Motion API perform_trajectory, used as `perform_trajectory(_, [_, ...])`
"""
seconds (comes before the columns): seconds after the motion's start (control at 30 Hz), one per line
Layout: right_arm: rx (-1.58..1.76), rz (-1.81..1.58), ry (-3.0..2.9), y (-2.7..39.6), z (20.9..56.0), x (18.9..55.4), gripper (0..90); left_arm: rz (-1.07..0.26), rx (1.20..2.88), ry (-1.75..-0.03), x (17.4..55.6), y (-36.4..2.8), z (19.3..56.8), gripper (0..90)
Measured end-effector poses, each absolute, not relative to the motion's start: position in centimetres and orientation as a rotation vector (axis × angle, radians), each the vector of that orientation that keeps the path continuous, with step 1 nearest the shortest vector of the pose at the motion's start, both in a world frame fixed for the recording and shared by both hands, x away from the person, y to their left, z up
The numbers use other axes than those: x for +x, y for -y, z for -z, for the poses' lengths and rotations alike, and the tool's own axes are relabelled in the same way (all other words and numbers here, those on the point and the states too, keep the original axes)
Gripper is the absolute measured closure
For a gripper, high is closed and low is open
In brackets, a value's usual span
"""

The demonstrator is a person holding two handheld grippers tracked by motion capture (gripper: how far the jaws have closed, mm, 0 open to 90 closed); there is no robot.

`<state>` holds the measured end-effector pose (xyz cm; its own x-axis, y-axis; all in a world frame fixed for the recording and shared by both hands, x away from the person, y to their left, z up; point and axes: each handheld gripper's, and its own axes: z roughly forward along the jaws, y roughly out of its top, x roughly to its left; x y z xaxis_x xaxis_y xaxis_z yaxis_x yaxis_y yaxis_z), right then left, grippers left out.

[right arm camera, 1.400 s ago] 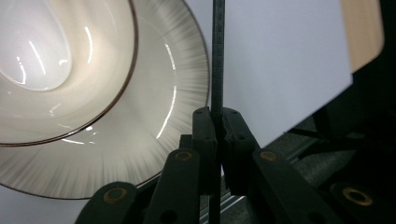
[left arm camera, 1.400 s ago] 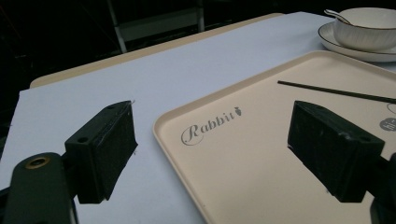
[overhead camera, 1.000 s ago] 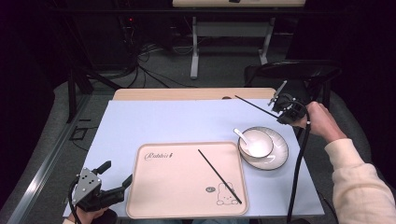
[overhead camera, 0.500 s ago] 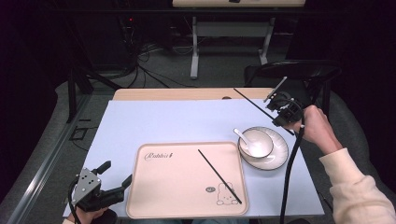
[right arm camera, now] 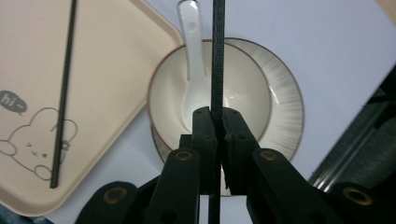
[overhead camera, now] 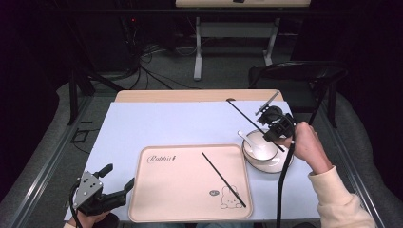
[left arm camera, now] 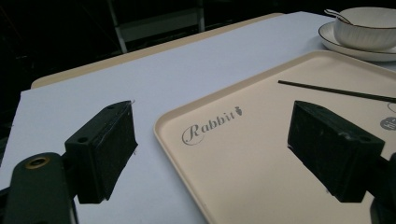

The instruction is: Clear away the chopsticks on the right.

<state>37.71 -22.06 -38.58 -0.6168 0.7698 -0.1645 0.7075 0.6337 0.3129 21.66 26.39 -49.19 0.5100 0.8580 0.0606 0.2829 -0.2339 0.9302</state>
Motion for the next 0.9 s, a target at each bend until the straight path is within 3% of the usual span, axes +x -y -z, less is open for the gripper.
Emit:
perform_trajectory(0.47, [1.212,-0.351,-2.615,19.4,41.5,36.1,85.0,-0.736,1.769,-0.961,21.6,-26.4,49.2,15.1])
perform_trajectory(0.9, [1.250,-0.296,-2.768,16.9,48.4,35.0,85.1,-0.733,1.764,-0.959,21.7,-26.4,49.2,15.1])
